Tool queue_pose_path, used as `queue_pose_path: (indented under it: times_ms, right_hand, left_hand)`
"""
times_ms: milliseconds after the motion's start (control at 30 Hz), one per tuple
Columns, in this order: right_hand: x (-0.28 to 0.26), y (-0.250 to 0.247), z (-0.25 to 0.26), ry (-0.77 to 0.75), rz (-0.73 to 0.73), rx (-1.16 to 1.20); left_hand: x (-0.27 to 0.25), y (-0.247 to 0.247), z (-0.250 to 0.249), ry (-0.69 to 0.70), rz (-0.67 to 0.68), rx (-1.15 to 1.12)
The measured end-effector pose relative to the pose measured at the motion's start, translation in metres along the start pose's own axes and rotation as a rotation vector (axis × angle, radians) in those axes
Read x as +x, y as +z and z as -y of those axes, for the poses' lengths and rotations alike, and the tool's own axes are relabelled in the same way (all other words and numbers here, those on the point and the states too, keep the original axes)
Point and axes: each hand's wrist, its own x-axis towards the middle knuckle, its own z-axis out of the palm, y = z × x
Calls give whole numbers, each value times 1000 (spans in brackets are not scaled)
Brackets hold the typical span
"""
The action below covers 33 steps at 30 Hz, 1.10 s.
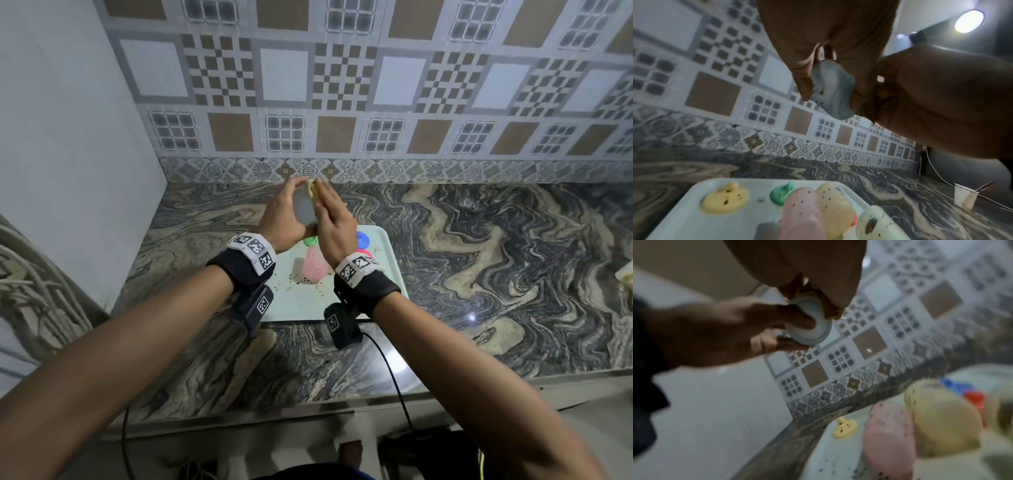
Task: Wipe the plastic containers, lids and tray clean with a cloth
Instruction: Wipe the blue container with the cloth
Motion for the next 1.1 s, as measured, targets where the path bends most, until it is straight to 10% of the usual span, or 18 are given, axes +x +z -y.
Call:
queue_pose_path:
  times_ms: [133, 300, 533, 700, 900, 1100]
  right_hand:
    - [11, -15, -13, -116, 54, -64]
    - [43, -37, -9, 143, 10, 347]
    - [63, -40, -28, -35, 103, 131]
    - [77, -50, -42, 167, 120, 296]
    - [81, -52, -49, -117, 226, 272]
    - [80, -43, -52, 111, 194, 372]
  left_hand:
    - [18, 10, -12, 28, 14, -2]
    - [31, 21, -12, -2, 38, -69]
    - [62, 31, -24, -38, -36, 107]
    - [64, 38, -21, -15, -58, -9]
    - [70, 50, -24, -48, -63, 84]
    - [57, 47, -5, -80, -83, 64]
